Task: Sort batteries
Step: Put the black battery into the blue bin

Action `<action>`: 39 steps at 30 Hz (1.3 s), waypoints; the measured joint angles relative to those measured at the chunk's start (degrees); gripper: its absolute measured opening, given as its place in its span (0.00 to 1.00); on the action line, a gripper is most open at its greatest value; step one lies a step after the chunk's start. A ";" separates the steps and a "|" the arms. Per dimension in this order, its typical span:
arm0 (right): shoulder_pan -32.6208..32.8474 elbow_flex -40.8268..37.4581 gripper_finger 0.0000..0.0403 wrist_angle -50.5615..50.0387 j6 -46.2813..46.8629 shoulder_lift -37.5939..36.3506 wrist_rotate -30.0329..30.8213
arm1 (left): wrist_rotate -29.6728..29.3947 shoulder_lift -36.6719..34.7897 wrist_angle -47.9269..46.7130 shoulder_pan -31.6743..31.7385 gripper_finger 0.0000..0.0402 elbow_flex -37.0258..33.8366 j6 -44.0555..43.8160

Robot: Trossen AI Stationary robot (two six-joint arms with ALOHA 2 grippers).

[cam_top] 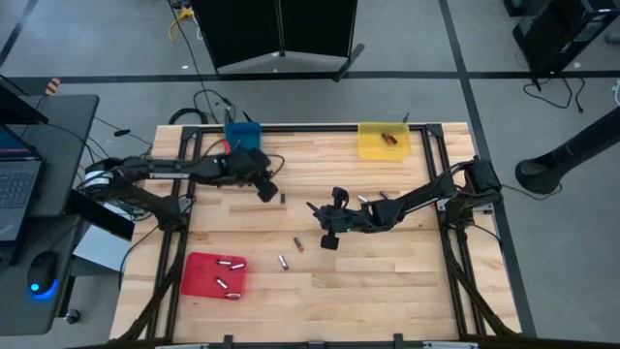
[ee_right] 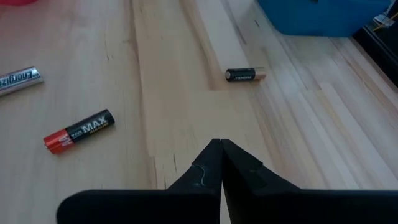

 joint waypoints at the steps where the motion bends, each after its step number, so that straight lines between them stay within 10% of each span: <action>1: 0.00 0.00 0.05 0.00 0.14 0.00 0.00 | -0.25 -0.78 -1.56 0.94 0.11 0.62 0.27; 19: 0.05 0.00 0.05 -0.32 0.60 0.00 0.00 | 8.20 5.83 -7.78 26.58 0.11 5.29 9.10; 39: 0.05 0.00 0.02 -0.37 0.60 0.00 0.00 | 8.37 17.67 -10.41 30.73 0.13 10.56 11.24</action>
